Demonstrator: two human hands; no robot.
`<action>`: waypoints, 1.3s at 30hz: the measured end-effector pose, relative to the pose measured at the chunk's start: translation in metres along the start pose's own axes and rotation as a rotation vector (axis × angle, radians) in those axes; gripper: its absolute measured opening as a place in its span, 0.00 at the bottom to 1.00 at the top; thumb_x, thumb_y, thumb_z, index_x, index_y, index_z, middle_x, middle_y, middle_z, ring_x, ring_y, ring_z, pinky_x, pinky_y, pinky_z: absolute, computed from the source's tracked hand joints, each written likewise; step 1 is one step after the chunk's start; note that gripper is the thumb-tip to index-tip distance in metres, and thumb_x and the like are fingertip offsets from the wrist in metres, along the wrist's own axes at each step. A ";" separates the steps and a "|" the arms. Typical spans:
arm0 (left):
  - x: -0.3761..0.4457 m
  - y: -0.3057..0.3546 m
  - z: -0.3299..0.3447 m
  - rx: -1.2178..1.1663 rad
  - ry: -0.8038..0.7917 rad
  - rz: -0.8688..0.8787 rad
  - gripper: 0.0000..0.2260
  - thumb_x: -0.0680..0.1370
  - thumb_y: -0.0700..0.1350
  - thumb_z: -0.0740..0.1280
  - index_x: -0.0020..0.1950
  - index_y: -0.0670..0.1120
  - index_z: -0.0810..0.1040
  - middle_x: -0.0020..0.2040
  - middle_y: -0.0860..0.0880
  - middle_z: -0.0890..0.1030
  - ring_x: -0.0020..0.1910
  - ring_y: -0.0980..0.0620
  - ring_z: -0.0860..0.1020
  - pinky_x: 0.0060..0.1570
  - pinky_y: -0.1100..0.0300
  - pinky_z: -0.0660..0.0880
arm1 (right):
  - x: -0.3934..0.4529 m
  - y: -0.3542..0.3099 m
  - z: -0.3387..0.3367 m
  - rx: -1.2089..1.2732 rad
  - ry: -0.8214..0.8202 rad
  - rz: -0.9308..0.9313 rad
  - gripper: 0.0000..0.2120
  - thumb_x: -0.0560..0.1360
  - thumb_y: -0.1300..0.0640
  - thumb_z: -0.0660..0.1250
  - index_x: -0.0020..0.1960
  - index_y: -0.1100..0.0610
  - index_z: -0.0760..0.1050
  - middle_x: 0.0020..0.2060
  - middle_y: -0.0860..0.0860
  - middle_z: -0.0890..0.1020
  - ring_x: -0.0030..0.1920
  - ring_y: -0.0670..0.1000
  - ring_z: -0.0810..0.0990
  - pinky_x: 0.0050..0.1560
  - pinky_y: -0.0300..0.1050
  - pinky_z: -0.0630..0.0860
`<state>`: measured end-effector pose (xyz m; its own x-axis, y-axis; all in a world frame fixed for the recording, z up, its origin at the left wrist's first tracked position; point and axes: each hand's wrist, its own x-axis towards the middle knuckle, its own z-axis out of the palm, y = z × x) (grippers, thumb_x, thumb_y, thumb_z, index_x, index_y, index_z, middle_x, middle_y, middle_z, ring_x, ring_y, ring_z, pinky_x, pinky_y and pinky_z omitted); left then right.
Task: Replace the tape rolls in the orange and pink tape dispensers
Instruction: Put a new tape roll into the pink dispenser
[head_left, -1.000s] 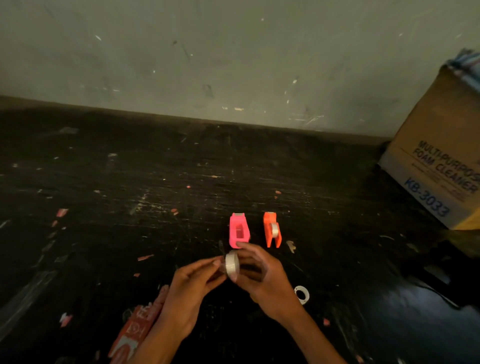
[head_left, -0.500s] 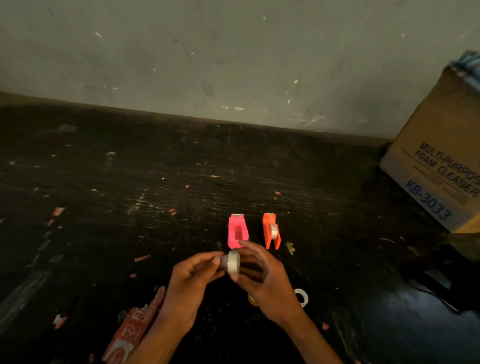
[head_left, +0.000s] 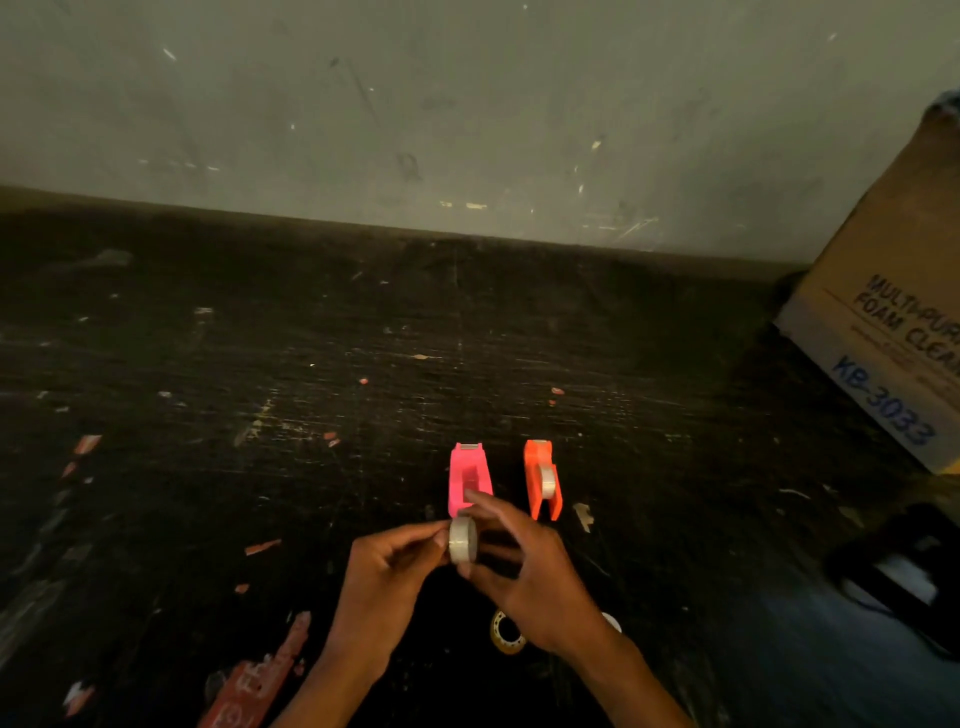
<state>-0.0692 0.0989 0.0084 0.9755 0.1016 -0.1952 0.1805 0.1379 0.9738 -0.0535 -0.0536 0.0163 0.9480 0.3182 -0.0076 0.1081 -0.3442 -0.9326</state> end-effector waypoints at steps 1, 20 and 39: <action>0.004 0.000 0.000 0.009 -0.009 -0.007 0.12 0.74 0.34 0.67 0.45 0.49 0.85 0.44 0.51 0.87 0.47 0.54 0.84 0.51 0.59 0.77 | 0.005 0.002 -0.001 -0.009 0.000 0.000 0.30 0.70 0.67 0.72 0.66 0.48 0.68 0.58 0.42 0.78 0.58 0.32 0.75 0.54 0.25 0.72; 0.120 -0.053 0.016 0.229 -0.001 -0.013 0.20 0.71 0.33 0.68 0.59 0.49 0.78 0.52 0.52 0.84 0.50 0.64 0.81 0.51 0.67 0.77 | 0.118 0.065 -0.023 -0.152 -0.046 0.167 0.31 0.70 0.60 0.73 0.68 0.44 0.65 0.63 0.50 0.75 0.62 0.46 0.75 0.63 0.45 0.76; 0.121 -0.070 0.009 0.342 -0.004 0.012 0.15 0.73 0.39 0.69 0.60 0.48 0.79 0.53 0.56 0.82 0.51 0.67 0.79 0.52 0.73 0.74 | 0.142 0.051 -0.029 -0.694 -0.219 0.111 0.23 0.70 0.54 0.71 0.63 0.48 0.70 0.57 0.52 0.79 0.58 0.52 0.75 0.58 0.50 0.74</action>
<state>0.0368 0.0930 -0.0826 0.9782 0.0970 -0.1837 0.2001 -0.2020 0.9587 0.0950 -0.0518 -0.0214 0.8907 0.3934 -0.2280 0.2489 -0.8414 -0.4796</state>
